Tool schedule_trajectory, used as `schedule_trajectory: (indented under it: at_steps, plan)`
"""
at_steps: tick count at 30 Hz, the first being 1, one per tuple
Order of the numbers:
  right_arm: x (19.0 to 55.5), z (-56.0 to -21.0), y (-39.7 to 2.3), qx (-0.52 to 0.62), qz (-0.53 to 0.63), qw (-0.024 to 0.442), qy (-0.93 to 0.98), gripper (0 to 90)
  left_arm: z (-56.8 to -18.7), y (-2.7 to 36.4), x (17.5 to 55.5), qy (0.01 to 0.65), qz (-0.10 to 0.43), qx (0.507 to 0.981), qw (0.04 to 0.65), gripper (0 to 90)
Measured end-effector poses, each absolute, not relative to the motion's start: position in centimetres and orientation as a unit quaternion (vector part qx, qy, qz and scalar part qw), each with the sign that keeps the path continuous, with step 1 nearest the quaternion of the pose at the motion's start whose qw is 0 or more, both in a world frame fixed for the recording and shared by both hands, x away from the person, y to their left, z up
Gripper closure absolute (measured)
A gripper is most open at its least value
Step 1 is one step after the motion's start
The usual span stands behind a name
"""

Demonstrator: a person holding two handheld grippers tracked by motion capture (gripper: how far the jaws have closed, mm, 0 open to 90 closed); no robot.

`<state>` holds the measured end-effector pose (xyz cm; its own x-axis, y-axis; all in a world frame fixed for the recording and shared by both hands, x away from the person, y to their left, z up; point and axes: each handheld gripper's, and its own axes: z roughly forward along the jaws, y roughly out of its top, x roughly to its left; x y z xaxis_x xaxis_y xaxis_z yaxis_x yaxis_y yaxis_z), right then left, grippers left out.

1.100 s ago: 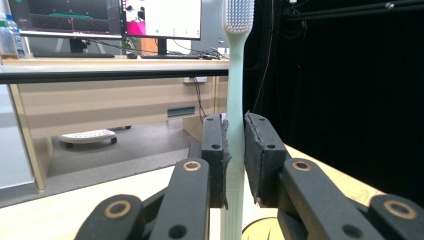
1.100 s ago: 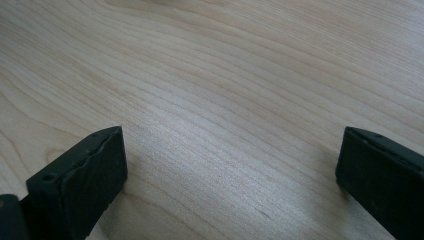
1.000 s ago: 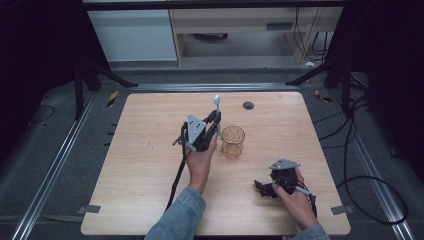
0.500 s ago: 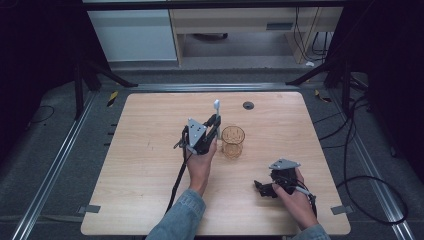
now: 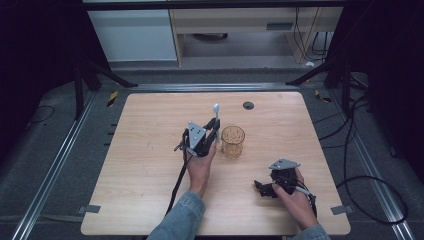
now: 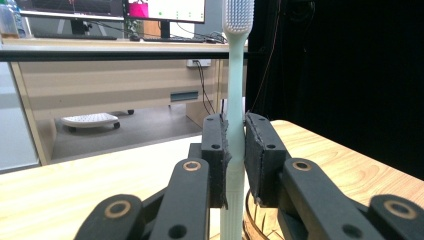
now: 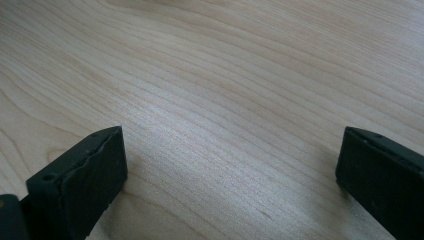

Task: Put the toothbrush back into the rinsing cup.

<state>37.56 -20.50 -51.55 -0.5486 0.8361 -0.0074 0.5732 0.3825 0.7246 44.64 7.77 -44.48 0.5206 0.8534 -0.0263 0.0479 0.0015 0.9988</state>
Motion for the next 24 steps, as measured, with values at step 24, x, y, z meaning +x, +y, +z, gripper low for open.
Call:
schedule_trajectory:
  at_steps: [24]
  plan:
    - [37.5,-51.5,-20.5,0.434,0.346,0.188,0.81,0.4,-46.2,8.1,44.3,0.368,0.326,0.637,0.593,78.6]
